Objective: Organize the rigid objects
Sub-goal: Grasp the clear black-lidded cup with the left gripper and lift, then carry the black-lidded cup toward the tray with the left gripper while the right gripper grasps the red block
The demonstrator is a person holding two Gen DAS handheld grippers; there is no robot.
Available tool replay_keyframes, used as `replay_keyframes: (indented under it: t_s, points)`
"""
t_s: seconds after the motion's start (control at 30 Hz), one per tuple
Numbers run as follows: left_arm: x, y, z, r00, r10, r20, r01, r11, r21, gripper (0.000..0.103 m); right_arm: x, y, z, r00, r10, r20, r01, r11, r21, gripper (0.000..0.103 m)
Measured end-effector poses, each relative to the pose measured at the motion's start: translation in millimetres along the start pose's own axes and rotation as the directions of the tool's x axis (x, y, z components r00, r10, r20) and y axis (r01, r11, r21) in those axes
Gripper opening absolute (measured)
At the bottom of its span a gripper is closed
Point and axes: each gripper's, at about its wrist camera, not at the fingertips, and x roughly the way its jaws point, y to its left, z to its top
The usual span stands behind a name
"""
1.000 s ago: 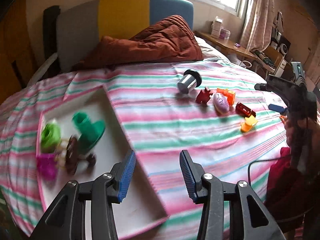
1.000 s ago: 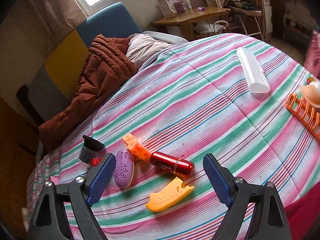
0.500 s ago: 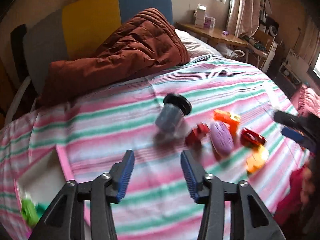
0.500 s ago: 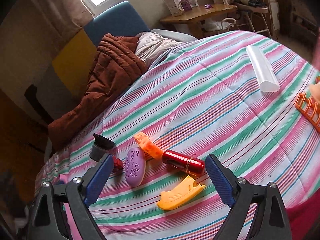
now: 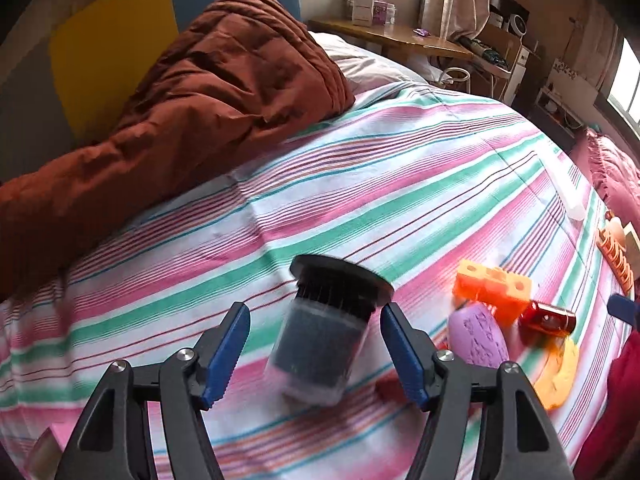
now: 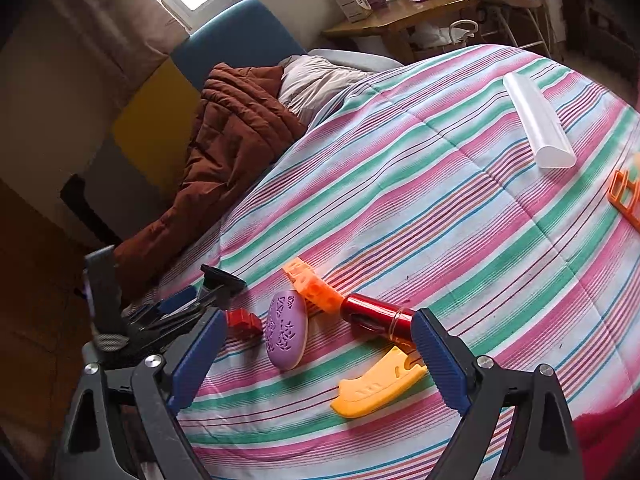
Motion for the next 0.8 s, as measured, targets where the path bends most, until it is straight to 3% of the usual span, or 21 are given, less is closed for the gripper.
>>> replay_keyframes:
  t_s: [0.03, 0.07, 0.23, 0.37, 0.43, 0.57, 0.8]
  points:
    - [7, 1, 1, 1.000, -0.008, -0.012, 0.008, 1.000, -0.014, 0.062, 0, 0, 0, 1.000, -0.001, 0.001, 0.001, 1.000, -0.002, 0.094]
    - [10, 2, 1, 1.000, -0.013, -0.017, 0.013, 1.000, -0.025, 0.045, 0, 0, 0, 1.000, -0.002, 0.001, 0.002, 1.000, -0.003, 0.094]
    - [6, 2, -13, 0.999, -0.032, -0.010, 0.031, 0.995, -0.091, 0.044, 1, 0, 1, 1.000, -0.015, 0.005, 0.015, 1.000, -0.007, 0.094]
    - [-25, -7, -38, 0.997, 0.061, 0.042, -0.057, 0.994, -0.092, 0.044, 1, 0, 1, 1.000, -0.021, -0.002, 0.021, 1.000, -0.012, 0.094]
    - [-48, -17, -55, 0.988, 0.137, 0.078, -0.131, 0.988, -0.080, 0.044, 2, 0, 1, 1.000, -0.024, -0.006, 0.024, 1.000, -0.016, 0.094]
    - [-90, -32, -83, 0.971, 0.190, 0.147, -0.179, 0.980, -0.081, 0.044, 3, -2, 1, 0.999, -0.037, -0.010, 0.037, 0.999, -0.015, 0.094]
    - [-143, -49, -120, 0.954, 0.215, 0.207, -0.200, 0.975, -0.092, 0.044, 8, -1, 0, 0.996, -0.088, -0.021, 0.087, 0.995, -0.038, 0.094]
